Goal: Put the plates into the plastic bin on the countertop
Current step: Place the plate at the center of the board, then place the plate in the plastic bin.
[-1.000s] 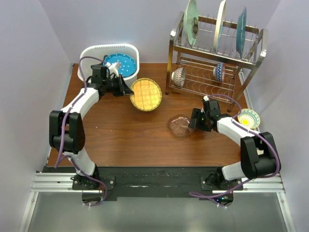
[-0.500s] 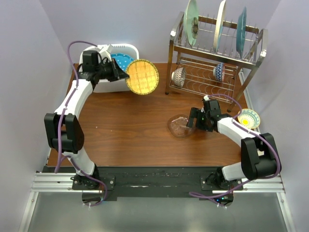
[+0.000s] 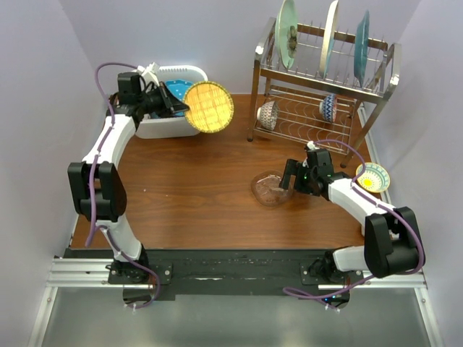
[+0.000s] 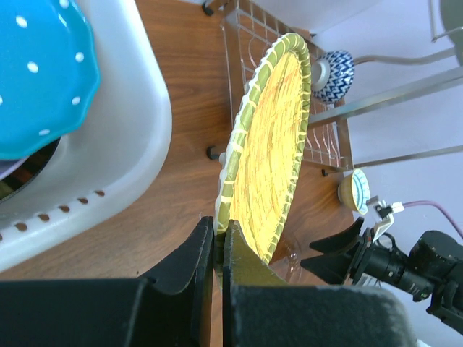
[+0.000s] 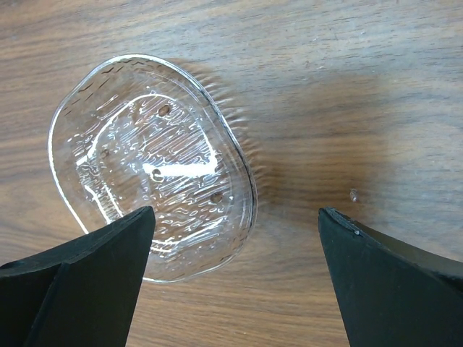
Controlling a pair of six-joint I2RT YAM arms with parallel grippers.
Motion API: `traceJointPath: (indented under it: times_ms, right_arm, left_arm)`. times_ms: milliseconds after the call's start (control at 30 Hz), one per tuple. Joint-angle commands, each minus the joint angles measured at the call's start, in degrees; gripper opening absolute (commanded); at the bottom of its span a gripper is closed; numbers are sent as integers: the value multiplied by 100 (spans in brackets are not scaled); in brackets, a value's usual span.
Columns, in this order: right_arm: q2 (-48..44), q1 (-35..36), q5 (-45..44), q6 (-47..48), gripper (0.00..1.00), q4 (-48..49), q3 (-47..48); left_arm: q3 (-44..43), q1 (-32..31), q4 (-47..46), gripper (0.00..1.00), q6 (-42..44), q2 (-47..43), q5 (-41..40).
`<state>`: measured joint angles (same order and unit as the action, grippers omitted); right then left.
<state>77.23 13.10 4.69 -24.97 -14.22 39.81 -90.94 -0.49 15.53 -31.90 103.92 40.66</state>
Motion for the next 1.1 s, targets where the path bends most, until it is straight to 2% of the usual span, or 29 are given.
traceJointPath:
  times_ms: [0, 767, 1067]
  right_arm:
    - [-138, -10, 67, 54, 99, 165, -35]
    - [-68, -18, 32, 124, 99, 95, 53]
    - [-94, -10, -29, 177, 99, -28, 141]
  left_arm:
    - [-521, 215, -568, 0, -413, -3, 258]
    - [-1058, 840, -1043, 0, -976, 532, -217]
    - [-1603, 1104, -990, 0, -1108, 1042, -217]
